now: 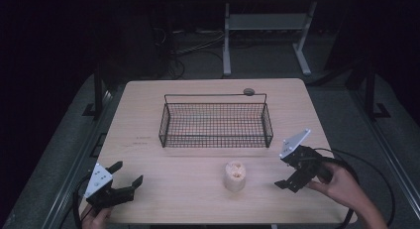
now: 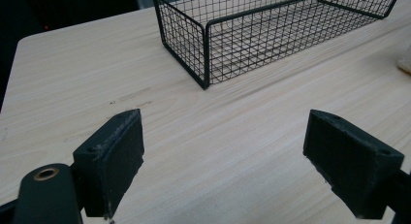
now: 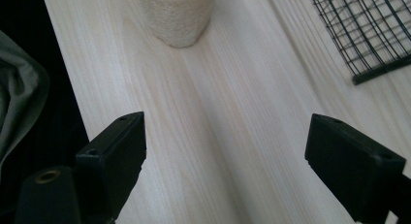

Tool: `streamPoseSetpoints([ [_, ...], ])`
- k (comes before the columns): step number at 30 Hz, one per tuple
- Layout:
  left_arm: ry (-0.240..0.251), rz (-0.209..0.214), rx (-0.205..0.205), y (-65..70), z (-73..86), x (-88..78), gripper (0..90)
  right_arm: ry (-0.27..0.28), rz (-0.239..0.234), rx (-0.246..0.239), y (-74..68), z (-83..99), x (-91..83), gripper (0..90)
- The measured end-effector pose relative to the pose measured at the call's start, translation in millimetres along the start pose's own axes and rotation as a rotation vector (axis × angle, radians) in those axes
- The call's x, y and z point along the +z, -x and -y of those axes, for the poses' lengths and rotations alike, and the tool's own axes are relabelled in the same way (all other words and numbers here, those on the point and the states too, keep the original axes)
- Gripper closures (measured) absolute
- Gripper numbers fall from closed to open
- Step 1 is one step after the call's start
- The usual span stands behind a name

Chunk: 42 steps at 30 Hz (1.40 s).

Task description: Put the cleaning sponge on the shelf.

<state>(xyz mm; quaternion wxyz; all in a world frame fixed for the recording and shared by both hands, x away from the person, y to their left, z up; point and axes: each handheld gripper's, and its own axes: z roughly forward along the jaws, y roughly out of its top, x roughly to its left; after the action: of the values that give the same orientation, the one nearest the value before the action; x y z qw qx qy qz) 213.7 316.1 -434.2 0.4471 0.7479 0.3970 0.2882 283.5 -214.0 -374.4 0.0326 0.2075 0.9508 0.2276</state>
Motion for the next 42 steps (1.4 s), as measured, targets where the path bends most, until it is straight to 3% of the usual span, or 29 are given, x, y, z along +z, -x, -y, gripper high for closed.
streamPoseSetpoints([
  [6,0.002,-0.001,-0.006,-1.2,0.5,0.1,13.8,-0.009,-0.018,-0.041,-4.3,-9.3,6.2,14.4],
  [16,0.004,-0.002,-0.008,-2.0,0.6,0.0,13.8,-0.035,-0.041,-0.070,-8.4,-26.7,17.4,14.4],
  [30,0.012,-0.001,-0.012,-1.5,-0.2,-1.0,13.8,-0.057,-0.093,-0.154,-20.7,-71.4,37.2,14.6],
  [42,0.009,-0.001,-0.004,-0.8,-0.7,-0.6,13.8,-0.069,-0.100,-0.183,-24.1,-94.5,49.4,14.6],
])
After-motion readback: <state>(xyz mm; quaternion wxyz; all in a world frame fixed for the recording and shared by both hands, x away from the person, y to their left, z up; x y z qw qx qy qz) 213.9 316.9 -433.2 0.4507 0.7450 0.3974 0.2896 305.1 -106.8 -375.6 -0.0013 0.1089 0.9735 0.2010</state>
